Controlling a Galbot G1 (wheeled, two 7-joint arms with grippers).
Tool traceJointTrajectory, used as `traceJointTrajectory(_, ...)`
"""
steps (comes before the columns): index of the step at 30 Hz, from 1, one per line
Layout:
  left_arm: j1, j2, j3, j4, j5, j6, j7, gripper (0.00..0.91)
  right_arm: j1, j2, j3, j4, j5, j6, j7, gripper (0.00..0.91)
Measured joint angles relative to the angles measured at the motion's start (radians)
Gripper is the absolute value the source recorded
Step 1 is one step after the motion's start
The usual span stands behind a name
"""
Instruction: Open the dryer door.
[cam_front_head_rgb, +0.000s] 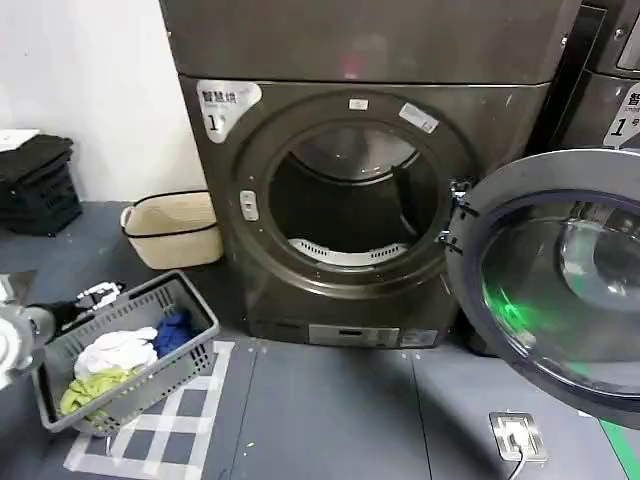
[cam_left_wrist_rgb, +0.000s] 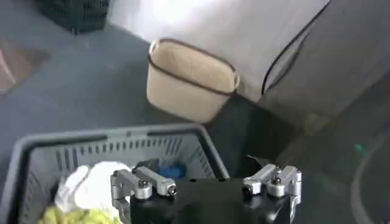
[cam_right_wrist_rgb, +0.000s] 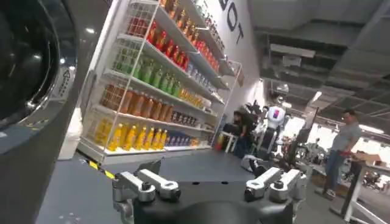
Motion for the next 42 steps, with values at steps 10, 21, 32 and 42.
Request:
traceJointTrajectory(10, -0.074, 0.069, 0.113, 0.069, -0.194, 0.0, -0.098, 0.907, 0.0, 0.004, 0.003, -0.002, 0.002, 0.0, -0.001, 0.907)
traceJointTrajectory(21, -0.152, 0.102, 0.121, 0.167, -0.37, 0.0, -0.218, 0.907, -0.006, 0.011, 0.008, 0.01, 0.062, -0.019, -0.021, 0.907)
traceJointTrajectory(32, -0.269, 0.122, 0.161, 0.277, -0.466, 0.0, -0.283, 0.907, -0.009, 0.027, 0.003, 0.019, 0.077, 0.018, -0.018, 0.907)
traceJointTrajectory(42, -0.334, 0.114, 0.187, 0.343, -0.544, -0.001, -0.345, 0.907, -0.009, 0.034, -0.001, 0.016, 0.08, 0.043, -0.012, 0.907)
